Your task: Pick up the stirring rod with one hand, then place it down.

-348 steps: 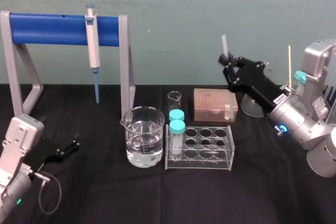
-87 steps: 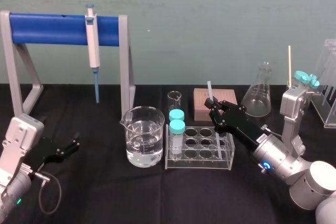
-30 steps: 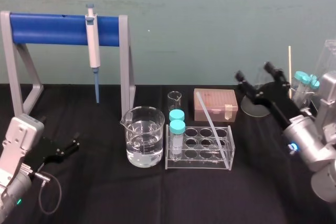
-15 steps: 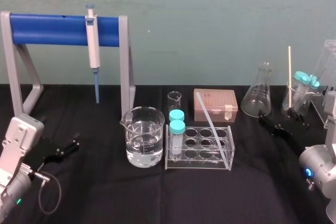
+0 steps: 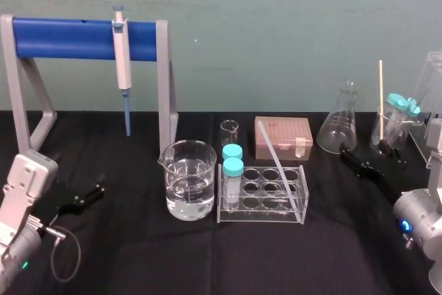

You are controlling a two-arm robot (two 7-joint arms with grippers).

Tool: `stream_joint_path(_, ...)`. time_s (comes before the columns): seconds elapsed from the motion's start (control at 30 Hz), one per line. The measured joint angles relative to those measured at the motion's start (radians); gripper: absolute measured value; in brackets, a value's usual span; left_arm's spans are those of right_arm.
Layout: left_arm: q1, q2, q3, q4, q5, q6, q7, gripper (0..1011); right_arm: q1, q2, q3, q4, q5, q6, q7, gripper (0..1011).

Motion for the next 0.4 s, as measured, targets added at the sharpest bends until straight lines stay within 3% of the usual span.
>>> stream_joint_path(0.4, 0.0, 0.0, 0.0, 0.0, 0.0, 0.0, 0.0, 1000, 0.001, 0.001, -0.001, 0.001, 0.001, -0.004, 0.002, 1003)
